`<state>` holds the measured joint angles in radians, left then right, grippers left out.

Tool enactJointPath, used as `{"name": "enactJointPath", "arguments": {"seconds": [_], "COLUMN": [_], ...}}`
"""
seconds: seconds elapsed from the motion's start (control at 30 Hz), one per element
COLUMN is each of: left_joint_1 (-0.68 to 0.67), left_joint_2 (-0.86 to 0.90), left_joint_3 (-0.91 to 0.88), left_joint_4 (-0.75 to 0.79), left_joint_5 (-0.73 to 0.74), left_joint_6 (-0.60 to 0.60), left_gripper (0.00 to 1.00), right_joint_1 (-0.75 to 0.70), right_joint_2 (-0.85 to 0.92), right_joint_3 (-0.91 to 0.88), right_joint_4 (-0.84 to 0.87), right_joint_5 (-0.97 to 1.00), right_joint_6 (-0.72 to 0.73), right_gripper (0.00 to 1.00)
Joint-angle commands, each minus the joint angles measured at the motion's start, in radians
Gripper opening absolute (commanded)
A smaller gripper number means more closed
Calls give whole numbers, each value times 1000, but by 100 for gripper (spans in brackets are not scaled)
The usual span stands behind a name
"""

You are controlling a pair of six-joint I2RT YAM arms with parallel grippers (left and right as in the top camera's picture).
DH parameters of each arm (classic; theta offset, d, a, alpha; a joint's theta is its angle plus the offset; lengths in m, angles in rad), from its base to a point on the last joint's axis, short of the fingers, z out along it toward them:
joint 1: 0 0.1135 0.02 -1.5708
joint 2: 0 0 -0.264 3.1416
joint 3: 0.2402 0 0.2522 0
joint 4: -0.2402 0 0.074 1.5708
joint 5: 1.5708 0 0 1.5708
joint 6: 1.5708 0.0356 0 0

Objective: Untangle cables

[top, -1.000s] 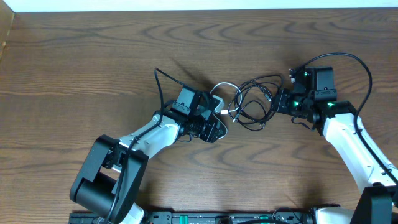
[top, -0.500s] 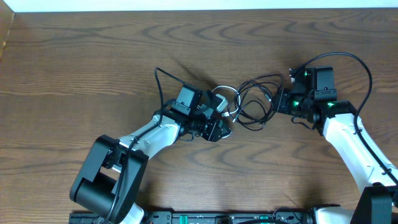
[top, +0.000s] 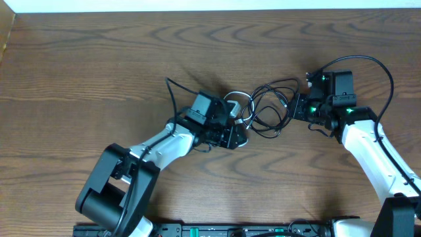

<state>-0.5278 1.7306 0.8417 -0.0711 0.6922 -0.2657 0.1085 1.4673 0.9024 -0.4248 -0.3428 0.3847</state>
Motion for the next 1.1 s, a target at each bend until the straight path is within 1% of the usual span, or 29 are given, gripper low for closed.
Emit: {"name": "enactJointPath", "arguments": {"seconds": [0.0,0.07,0.13,0.17,0.27,0.47,0.63,0.77,0.83,0.9,1.0,1.07], "left_joint_1": [-45,-65,-80,-85,-84,-84,-84,-84,-84,-85,-92,-101], "left_joint_2": [3,3,3,3,3,3,3,3,3,3,3,3], "left_joint_3": [-5,-5,-5,-5,-5,-5,-5,-5,-5,-5,-5,-5], "left_joint_4": [7,18,32,45,76,96,95,101,127,156,189,190], "left_joint_5": [-53,-53,-53,-53,-55,-58,-71,-15,21,34,47,65], "left_joint_6": [-163,-182,-237,-300,-432,-658,-778,-868,-868,-843,-742,-630], "left_gripper": [40,40,40,40,40,39,39,39,39,39,39,39], "right_joint_1": [-4,-4,-4,-4,-4,-4,-4,-4,-4,-4,-4,-4], "right_joint_2": [-17,-17,-17,-17,-17,-17,-17,-17,-17,-17,-17,-17], "right_joint_3": [22,22,22,22,22,22,22,22,22,22,22,22], "right_joint_4": [4,5,6,5,4,2,-1,-6,-6,-6,-6,-6], "right_joint_5": [4,4,4,4,4,4,3,4,4,4,4,4], "right_joint_6": [-16,-16,-16,-16,-16,-16,-16,-16,-16,-16,-16,-16], "right_gripper": [1,1,1,1,1,1,1,1,1,1,1,1]}}
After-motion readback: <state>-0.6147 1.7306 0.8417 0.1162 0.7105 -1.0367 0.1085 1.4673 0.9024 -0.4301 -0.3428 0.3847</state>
